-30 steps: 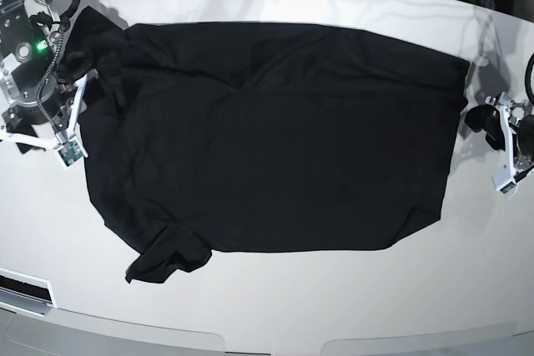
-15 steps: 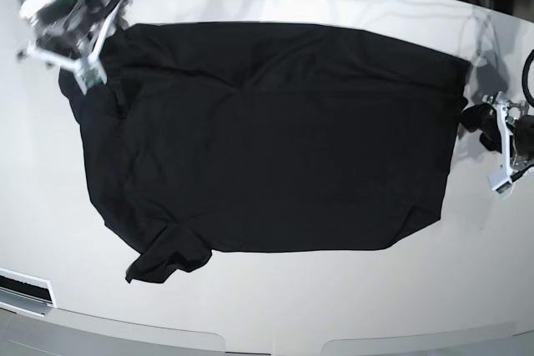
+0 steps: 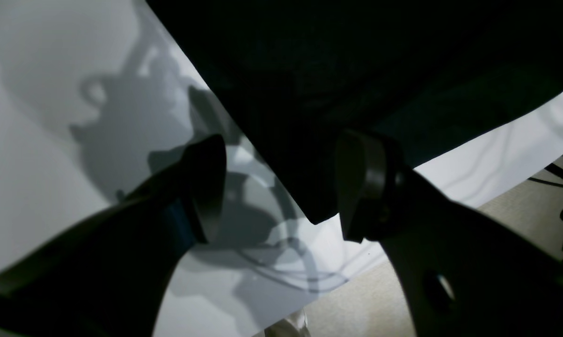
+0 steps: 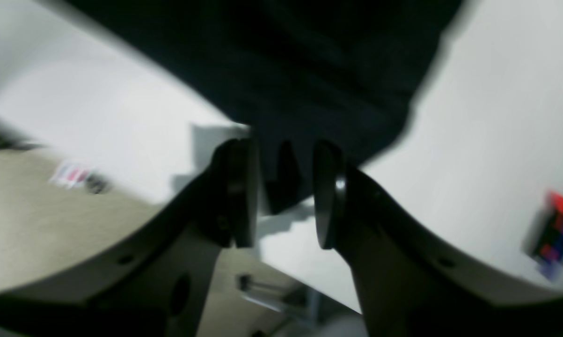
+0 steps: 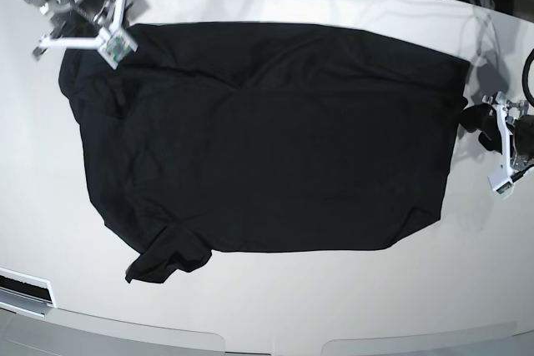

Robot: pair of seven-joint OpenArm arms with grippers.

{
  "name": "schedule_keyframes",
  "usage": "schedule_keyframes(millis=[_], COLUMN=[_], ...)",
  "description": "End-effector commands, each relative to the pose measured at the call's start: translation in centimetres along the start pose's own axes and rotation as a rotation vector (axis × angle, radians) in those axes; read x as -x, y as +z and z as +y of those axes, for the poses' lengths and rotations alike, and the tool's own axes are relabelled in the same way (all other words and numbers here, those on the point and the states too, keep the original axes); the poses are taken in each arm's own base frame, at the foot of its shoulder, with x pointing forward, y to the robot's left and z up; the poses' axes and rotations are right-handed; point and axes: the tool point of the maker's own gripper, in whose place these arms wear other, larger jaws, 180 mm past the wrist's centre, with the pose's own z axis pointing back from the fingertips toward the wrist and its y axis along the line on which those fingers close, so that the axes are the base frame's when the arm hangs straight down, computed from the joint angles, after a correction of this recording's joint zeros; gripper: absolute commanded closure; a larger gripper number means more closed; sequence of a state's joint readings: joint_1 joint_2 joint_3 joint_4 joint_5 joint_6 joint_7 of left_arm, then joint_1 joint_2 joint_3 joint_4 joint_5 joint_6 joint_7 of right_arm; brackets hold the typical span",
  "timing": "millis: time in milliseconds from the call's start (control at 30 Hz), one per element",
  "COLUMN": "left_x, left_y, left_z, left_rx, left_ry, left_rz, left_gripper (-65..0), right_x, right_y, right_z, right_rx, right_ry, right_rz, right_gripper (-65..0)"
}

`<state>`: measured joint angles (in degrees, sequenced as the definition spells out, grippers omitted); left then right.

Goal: Layout the t-shirt on the table in an organized manner, then fold the t-shirt properly
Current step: 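Drag the grasped corner with the right gripper away from the left gripper, then regrasp the shirt edges with both grippers and pull them apart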

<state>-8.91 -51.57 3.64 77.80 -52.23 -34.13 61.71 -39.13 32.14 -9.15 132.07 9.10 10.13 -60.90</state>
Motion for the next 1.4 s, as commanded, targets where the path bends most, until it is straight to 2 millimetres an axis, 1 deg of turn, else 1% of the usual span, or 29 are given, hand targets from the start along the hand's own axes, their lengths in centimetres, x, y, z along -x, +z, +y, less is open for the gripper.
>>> schedule_keyframes(millis=[0, 33, 100, 167, 233, 300, 333, 433, 467, 500, 567, 633, 700, 833, 900, 967, 1033, 1100, 1133, 1233, 1300, 1367], left_x=[-1.0, -0.9, -0.9, -1.0, -1.0, -1.0, -1.0, -1.2, -1.2, -1.2, -1.2, -1.2, -1.1, -1.7, -1.8, -2.1, -2.0, -1.8, -1.6, -1.1, -0.2, 1.2], left_y=[1.4, 1.3, 1.4, 1.4, 1.4, 1.4, 1.4, 1.4, 1.4, 1.4, 1.4, 1.4, 1.4, 1.4, 1.5, 1.7, 1.9, 2.1, 2.2, 2.1, 1.7, 1.0], left_z=[1.0, 1.0, 1.0, 1.0, 1.0, 0.9, 0.9, 0.7, 0.7, 0.7, 0.7, 0.6, 0.3, -0.6, -0.6, -1.5, -2.7, -4.0, -4.4, -4.7, -5.2, -5.8], left_rx=[-0.026, -0.027, -0.027, -0.027, -0.026, -0.024, -0.021, -0.010, -0.008, -0.008, -0.008, -0.006, 0.011, 0.059, 0.064, 0.114, 0.184, 0.255, 0.280, 0.291, 0.305, 0.319], left_ry=[-0.012, -0.012, -0.011, -0.012, -0.011, -0.010, -0.009, -0.003, -0.003, -0.002, -0.003, -0.007, -0.032, -0.039, -0.037, -0.053, -0.025, -0.003, 0.001, 0.005, 0.017, 0.029], left_rz=[-0.028, -0.027, -0.028, -0.028, -0.029, -0.030, -0.032, -0.041, -0.043, -0.044, -0.043, -0.040, -0.039, -0.072, -0.074, -0.084, -0.080, -0.067, -0.054, -0.036, -0.018, 0.016], left_gripper=[-37.5, -37.5, -37.5, -37.5, -37.5, -37.5, -37.5, -37.5, -37.5, -37.5, -37.5, -37.5, -37.5, -37.5, -37.5, -37.4, -36.8, -36.2, -35.9, -35.9, -35.9, -35.9], right_x=[-0.1, 0.2, 0.9, 1.3, 2.1, 3.0, 3.6, 5.1, 5.6, 5.9, 6.2, 6.3, 5.7, 4.8, 4.5, 4.4, 4.4, 4.4, 4.5, 4.4, 4.1, 4.0], right_y=[0.6, 0.6, 0.6, 0.1, -0.5, -1.2, -1.7, -3.1, -3.6, -4.0, -4.4, -4.3, -4.3, -4.6, -4.7, -4.7, -4.7, -4.7, -4.7, -4.7, -4.7, -4.7], right_z=[1.0, 2.3, 3.6, 3.3, 2.2, 1.5, 1.4, 1.2, 0.9, 0.4, -1.5, -3.4, -4.2, -3.5, -3.3, -3.3, -3.4, -3.4, -3.4, -3.4, -3.6, -3.8], right_rx=[-0.048, -0.112, -0.170, -0.148, -0.090, -0.055, -0.047, -0.041, -0.030, -0.013, 0.065, 0.153, 0.180, 0.125, 0.116, 0.115, 0.118, 0.118, 0.118, 0.118, 0.123, 0.131], right_ry=[0.021, 0.042, 0.072, 0.064, 0.044, 0.040, 0.035, 0.003, -0.010, -0.018, 0.005, 0.000, -0.013, 0.005, 0.016, 0.019, 0.022, 0.021, 0.021, 0.020, 0.020, 0.013], right_rz=[-0.016, -0.014, -0.012, -0.011, 0.022, 0.050, 0.061, 0.083, 0.092, 0.102, 0.133, 0.164, 0.154, 0.116, 0.098, 0.094, 0.095, 0.098, 0.098, 0.097, 0.090, 0.088], right_gripper=[-20.8, -20.8, -21.0, -21.0, -21.0, -22.8, -25.5, -38.0, -40.9, -42.2, -42.1, -42.0, -42.0, -42.0, -41.5, -37.0, -32.2, -31.2, -31.2, -31.2, -31.2, -31.2])
